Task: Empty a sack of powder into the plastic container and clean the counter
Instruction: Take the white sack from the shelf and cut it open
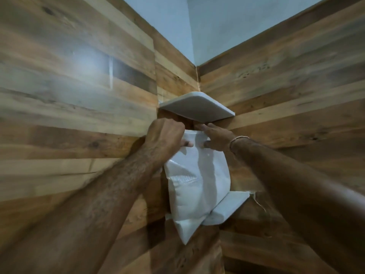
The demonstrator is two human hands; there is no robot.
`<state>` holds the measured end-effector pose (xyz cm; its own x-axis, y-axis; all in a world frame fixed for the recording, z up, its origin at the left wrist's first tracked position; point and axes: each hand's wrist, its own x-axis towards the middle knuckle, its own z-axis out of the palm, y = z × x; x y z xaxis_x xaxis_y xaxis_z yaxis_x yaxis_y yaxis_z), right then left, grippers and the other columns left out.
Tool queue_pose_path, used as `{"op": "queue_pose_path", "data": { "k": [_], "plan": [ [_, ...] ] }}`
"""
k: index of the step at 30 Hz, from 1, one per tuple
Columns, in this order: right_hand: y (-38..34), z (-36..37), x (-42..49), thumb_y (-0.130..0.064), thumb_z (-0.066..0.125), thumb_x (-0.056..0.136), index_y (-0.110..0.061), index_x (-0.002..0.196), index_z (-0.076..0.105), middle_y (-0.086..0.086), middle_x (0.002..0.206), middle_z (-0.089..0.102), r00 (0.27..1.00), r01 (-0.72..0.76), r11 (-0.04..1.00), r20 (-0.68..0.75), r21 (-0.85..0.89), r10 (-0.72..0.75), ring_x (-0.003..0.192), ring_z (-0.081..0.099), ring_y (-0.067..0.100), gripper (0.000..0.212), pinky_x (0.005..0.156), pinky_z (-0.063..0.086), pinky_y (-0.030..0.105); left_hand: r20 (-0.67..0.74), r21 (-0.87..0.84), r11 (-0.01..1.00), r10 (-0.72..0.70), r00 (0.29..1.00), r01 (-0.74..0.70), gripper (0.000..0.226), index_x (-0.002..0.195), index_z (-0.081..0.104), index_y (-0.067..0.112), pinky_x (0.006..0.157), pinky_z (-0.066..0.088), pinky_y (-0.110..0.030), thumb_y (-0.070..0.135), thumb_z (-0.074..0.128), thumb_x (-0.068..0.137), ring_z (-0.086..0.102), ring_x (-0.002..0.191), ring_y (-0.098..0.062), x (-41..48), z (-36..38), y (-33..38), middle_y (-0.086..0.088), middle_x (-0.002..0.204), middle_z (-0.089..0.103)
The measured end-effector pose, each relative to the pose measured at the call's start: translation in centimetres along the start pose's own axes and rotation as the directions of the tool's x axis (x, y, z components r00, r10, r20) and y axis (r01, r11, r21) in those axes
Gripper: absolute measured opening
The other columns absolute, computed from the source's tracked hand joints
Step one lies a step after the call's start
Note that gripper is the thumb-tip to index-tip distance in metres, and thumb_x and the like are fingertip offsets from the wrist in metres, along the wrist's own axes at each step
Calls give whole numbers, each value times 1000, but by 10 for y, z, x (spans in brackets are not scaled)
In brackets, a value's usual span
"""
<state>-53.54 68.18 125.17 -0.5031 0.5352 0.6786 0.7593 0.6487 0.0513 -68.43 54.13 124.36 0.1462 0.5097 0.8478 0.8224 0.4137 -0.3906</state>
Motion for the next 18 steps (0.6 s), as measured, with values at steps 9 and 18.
{"op": "queue_pose_path", "data": {
  "k": [9,18],
  "plan": [
    [33,-26,-50,-59,62,94,-24,101,72,-2,89,75,990,-142,989,-15,40,143,56,72,13,37,60,62,30,-152,-103,992,63,986,-79,57,91,66,22,72,48,-35,77,50,90,59,77,-19,-5,-5,1,2,80,62],
    [73,-110,-159,-80,54,83,-20,55,47,-2,54,47,942,-108,976,-333,-187,41,53,46,22,67,50,31,31,-275,-198,963,121,954,-180,58,83,60,26,68,44,-31,78,36,92,70,87,-23,-22,-68,32,-3,92,75]
  ]
}}
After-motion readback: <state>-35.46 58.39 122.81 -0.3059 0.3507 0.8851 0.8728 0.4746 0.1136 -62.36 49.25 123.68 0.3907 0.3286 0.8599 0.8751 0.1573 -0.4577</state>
